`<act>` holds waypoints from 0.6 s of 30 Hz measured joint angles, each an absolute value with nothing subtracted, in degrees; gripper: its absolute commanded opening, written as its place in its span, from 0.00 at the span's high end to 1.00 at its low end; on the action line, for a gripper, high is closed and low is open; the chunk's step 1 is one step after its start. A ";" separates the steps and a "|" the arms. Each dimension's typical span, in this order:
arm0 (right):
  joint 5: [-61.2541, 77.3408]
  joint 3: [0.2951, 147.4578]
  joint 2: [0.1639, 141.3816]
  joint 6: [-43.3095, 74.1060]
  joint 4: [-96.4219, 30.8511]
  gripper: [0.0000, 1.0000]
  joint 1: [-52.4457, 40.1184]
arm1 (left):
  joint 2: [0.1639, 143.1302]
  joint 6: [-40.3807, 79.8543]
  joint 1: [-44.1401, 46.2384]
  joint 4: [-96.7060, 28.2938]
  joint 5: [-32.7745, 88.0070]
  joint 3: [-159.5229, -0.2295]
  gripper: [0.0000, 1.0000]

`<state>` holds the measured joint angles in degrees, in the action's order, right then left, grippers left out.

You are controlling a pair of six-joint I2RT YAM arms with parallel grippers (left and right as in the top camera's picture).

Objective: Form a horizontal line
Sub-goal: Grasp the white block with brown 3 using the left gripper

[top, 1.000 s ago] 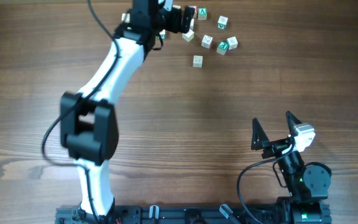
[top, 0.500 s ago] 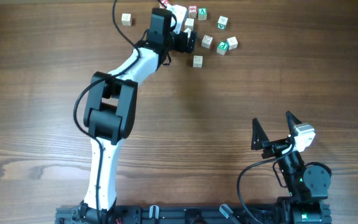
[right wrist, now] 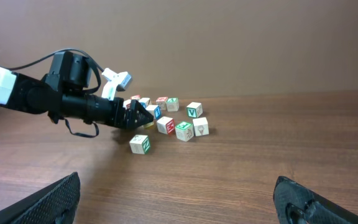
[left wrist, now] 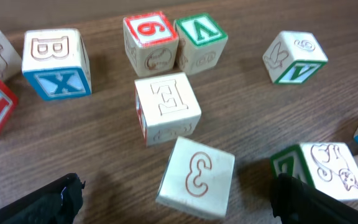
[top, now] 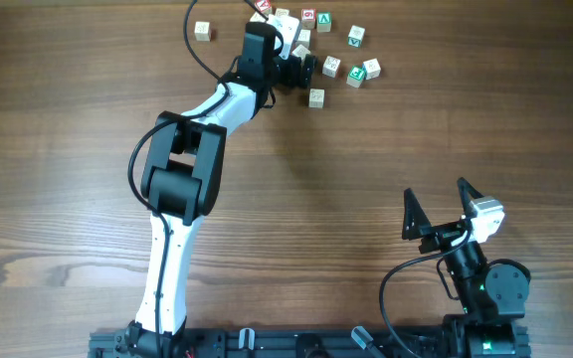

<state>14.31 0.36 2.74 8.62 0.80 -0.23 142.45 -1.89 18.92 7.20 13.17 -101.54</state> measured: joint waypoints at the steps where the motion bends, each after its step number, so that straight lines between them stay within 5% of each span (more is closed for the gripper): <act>1: 14.31 0.36 2.74 8.62 0.80 0.00 -0.23 | 142.45 -1.89 18.92 7.66 13.19 -101.54 0.03; 18: 14.31 0.36 2.74 8.62 0.80 0.00 -0.23 | 145.91 -5.54 19.11 12.05 15.11 -102.43 0.06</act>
<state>14.31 0.36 2.74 8.62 0.80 -0.23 145.91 -5.54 19.11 12.05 15.11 -102.43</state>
